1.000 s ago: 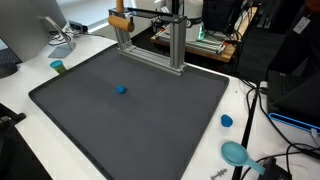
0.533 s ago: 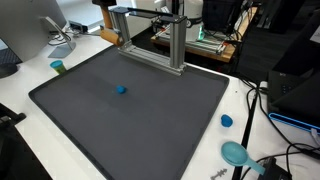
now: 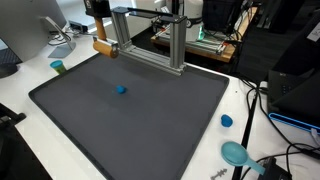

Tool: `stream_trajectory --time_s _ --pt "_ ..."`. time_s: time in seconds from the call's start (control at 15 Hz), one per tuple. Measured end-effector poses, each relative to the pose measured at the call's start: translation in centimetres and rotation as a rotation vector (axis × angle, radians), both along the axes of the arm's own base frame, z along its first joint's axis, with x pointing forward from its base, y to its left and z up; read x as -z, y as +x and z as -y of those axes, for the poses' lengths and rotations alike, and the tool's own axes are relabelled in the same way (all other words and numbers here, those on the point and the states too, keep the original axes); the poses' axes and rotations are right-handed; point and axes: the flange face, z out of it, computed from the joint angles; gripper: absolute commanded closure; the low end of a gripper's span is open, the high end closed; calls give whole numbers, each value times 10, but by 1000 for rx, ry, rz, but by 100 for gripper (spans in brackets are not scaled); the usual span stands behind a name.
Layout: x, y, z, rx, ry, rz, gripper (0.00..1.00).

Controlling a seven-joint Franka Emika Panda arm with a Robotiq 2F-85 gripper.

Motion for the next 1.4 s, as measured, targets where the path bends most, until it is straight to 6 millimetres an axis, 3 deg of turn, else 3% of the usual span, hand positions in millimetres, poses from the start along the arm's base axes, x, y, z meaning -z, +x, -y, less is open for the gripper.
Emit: stream_trajectory --time_s 0.4,0.47,0.53,0.6,1.4 --pt "80 28 -12 -16 71 -53 78" --pt "89 30 -11 -12 86 -59 53" --pt "97 31 -10 -12 101 -60 53" --pt "101 31 -8 -13 111 -62 78" --pt "137 34 -3 2 96 -111 78"
